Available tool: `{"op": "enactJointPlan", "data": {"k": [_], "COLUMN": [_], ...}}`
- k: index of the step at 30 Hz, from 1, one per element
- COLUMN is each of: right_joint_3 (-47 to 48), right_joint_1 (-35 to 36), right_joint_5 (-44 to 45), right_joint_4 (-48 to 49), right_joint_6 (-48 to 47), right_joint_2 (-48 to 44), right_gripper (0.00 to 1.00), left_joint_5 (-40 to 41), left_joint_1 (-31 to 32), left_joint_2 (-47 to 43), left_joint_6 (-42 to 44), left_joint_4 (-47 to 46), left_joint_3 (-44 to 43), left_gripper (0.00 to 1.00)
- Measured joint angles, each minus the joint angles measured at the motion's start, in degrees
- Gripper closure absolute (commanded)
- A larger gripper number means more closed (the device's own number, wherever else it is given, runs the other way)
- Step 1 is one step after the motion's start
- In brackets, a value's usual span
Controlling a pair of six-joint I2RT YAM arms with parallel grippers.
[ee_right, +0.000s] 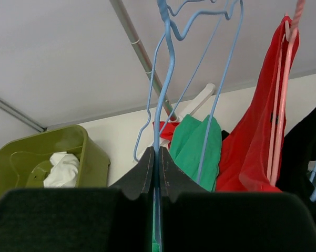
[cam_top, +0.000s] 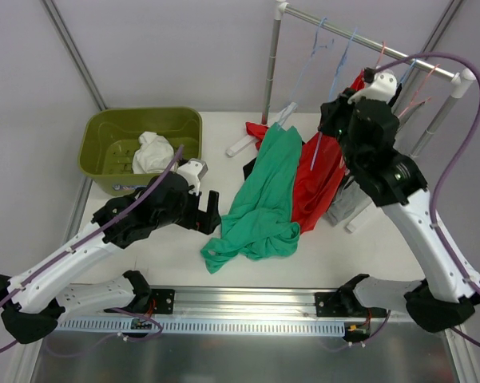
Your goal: Remove the tank top from the hanger
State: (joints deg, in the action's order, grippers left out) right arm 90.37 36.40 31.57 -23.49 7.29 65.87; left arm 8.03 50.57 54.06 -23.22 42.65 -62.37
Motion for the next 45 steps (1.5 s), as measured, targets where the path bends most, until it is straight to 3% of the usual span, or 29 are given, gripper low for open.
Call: {"op": "enactJointPlan", "data": {"k": [8, 12, 27, 41, 42, 43, 45], "right_joint_3": [14.23, 16.31, 9.46, 21.27, 21.88, 22.21, 22.47], "right_joint_1": [-9.88, -13.27, -13.92, -13.92, -13.90, -13.86, -13.79], "right_joint_5": [-8.31, -10.03, -15.19, -20.96, -21.35, -21.77, -22.43], "right_joint_4": [-0.79, -0.83, 4.59, 6.29, 6.25, 6.23, 5.73], "right_joint_6": [0.63, 1.11, 4.66, 4.55, 4.55, 4.55, 4.83], "right_joint_2": [16.59, 20.52, 22.93, 36.50, 36.94, 37.24, 37.42], "right_gripper": [1.00, 1.00, 1.00, 0.99, 0.94, 0.79, 0.60], "left_joint_5": [-0.52, -0.79, -1.55, -1.57, -1.57, -1.57, -1.57], "left_joint_1": [0.00, 0.00, 0.00, 0.00, 0.00, 0.00, 0.00], "left_joint_2": [-1.05, -2.23, -2.60, -0.85, -0.81, -0.68, 0.04], "left_joint_6": [0.92, 1.62, 3.19, 4.52, 4.52, 4.50, 4.50], "left_joint_4": [0.79, 1.20, 3.32, 3.39, 3.41, 3.50, 3.65], "left_joint_3": [-2.69, -3.08, -5.01, -6.51, -6.51, -6.60, -7.10], "left_gripper": [0.01, 0.01, 0.01, 0.01, 0.01, 0.01, 0.01]}}
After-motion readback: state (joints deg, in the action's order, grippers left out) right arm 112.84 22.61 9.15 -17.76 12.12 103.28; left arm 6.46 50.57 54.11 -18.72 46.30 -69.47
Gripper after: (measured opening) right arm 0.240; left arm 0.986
